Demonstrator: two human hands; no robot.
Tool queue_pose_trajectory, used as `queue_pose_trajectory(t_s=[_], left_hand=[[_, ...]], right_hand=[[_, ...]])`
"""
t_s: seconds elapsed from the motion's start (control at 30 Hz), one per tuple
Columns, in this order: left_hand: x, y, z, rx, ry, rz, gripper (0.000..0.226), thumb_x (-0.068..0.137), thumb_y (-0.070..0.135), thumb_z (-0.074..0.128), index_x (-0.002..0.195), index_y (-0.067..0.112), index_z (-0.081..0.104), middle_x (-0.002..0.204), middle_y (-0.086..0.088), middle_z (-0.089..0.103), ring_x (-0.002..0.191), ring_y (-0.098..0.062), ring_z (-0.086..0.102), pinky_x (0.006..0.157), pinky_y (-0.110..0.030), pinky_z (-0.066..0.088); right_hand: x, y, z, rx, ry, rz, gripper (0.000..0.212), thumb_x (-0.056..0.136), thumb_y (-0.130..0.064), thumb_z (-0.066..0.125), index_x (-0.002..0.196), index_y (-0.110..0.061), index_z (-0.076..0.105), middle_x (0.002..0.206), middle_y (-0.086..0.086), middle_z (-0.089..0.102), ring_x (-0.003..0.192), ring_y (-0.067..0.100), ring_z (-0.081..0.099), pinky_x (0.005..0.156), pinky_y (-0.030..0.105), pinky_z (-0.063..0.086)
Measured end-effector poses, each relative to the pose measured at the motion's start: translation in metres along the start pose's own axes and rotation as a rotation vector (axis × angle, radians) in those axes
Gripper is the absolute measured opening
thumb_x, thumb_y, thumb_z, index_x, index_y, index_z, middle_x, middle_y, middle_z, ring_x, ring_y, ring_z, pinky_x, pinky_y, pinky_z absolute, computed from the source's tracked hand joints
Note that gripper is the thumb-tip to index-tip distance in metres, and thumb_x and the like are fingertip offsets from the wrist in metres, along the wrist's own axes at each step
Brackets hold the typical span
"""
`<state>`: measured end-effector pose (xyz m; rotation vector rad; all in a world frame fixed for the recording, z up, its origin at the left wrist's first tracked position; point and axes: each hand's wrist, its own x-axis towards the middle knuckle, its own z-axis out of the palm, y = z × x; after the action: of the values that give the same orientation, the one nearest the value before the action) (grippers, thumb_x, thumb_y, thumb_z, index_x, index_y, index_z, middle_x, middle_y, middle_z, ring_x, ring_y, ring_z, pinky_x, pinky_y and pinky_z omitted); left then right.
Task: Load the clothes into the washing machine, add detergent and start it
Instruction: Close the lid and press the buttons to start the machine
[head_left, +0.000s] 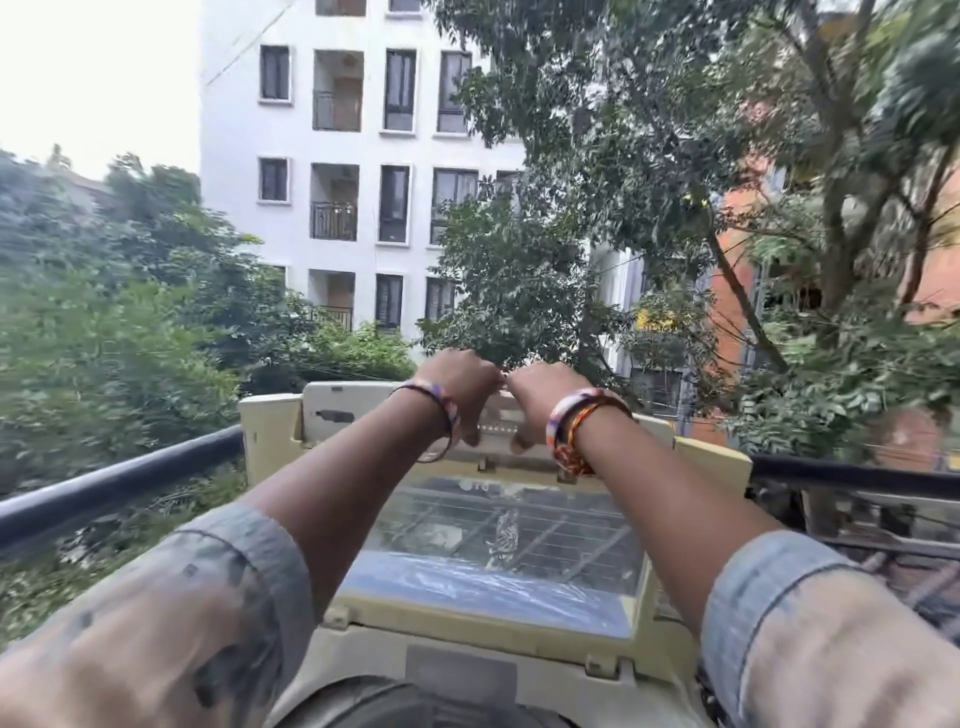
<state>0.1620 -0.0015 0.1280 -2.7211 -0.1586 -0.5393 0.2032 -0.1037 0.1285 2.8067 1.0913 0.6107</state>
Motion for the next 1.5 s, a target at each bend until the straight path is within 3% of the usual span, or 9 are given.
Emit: queue_pose_trajectory(t_s=[0.27,0.47,0.63,0.7,0.9,1.03,1.1,1.33,1.5], left_hand=[[-0.058,-0.007,0.001,-0.157,0.08,0.047,0.068,0.067,0.044,0.076,0.128,0.025,0.053,0.12,0.001,0.064,0.109,-0.018,0.059,0.087,-0.027,0.046],[-0.111,0.001,0.006,-0.329,-0.234,0.116,0.055,0.061,0.047,0.08,0.101,0.013,0.064,0.082,0.003,0.063,0.077,-0.016,0.055,0.066,-0.021,0.039],[-0.157,-0.006,0.09,-0.462,-0.459,0.024,0.071,0.036,0.069,0.078,0.072,0.009,0.061,0.057,0.004,0.057,0.058,-0.009,0.055,0.046,-0.015,0.04],[-0.19,0.015,0.098,-0.439,-0.523,0.08,0.055,0.054,0.054,0.08,0.073,0.007,0.058,0.054,0.003,0.048,0.049,-0.01,0.042,0.045,-0.02,0.032],[-0.251,0.053,0.139,-0.496,-0.747,0.172,0.04,0.08,0.046,0.064,0.079,0.006,0.061,0.072,-0.012,0.055,0.066,-0.02,0.043,0.063,-0.026,0.034],[-0.265,0.039,0.199,-0.486,-0.755,0.09,0.047,0.077,0.055,0.062,0.078,0.008,0.062,0.076,-0.005,0.067,0.071,-0.018,0.058,0.059,-0.021,0.043],[-0.27,0.047,0.189,-0.555,-0.753,0.13,0.036,0.088,0.042,0.056,0.081,0.008,0.063,0.083,-0.01,0.067,0.068,-0.019,0.051,0.061,-0.023,0.037],[-0.269,0.052,0.178,-0.687,-0.765,0.21,0.036,0.091,0.038,0.052,0.088,0.005,0.064,0.091,-0.015,0.067,0.072,-0.019,0.047,0.065,-0.022,0.032],[-0.267,0.054,0.184,-0.668,-0.734,0.26,0.037,0.091,0.039,0.052,0.089,0.003,0.062,0.091,-0.018,0.065,0.072,-0.021,0.045,0.06,-0.024,0.026]], right_hand=[[-0.05,-0.018,0.004,-0.002,-0.004,-0.006,0.046,0.079,-0.028,0.071,0.118,-0.014,0.05,0.113,0.006,0.061,0.101,0.023,0.059,0.085,0.034,0.052],[-0.115,-0.038,0.008,0.063,-0.093,-0.047,0.067,0.059,-0.045,0.08,0.115,-0.019,0.057,0.11,0.002,0.062,0.098,0.024,0.06,0.081,0.035,0.054],[-0.176,-0.066,0.054,0.226,-0.282,-0.205,0.04,0.055,-0.033,0.08,0.081,-0.009,0.061,0.077,0.008,0.061,0.074,0.026,0.06,0.053,0.03,0.047],[-0.193,-0.076,0.076,0.193,-0.291,-0.249,0.034,0.057,-0.036,0.077,0.073,-0.015,0.057,0.074,0.003,0.057,0.072,0.025,0.057,0.049,0.027,0.039],[-0.234,-0.093,0.13,0.326,-0.591,-0.355,0.032,0.073,-0.04,0.072,0.066,-0.022,0.047,0.067,-0.006,0.051,0.06,0.013,0.046,0.049,0.022,0.031],[-0.244,-0.098,0.153,0.383,-0.61,-0.313,0.04,0.089,-0.05,0.048,0.089,-0.012,0.059,0.092,0.008,0.064,0.085,0.025,0.057,0.069,0.032,0.04],[-0.244,-0.099,0.158,0.404,-0.615,-0.301,0.041,0.092,-0.047,0.044,0.093,-0.01,0.06,0.097,0.01,0.065,0.086,0.025,0.057,0.069,0.032,0.039],[-0.241,-0.102,0.169,0.47,-0.647,-0.243,0.029,0.086,-0.049,0.055,0.075,-0.022,0.058,0.081,0.003,0.06,0.077,0.019,0.053,0.071,0.034,0.044],[-0.228,-0.103,0.177,0.501,-0.759,-0.236,0.031,0.085,-0.044,0.059,0.069,-0.018,0.055,0.073,0.002,0.055,0.071,0.017,0.048,0.058,0.029,0.034]])
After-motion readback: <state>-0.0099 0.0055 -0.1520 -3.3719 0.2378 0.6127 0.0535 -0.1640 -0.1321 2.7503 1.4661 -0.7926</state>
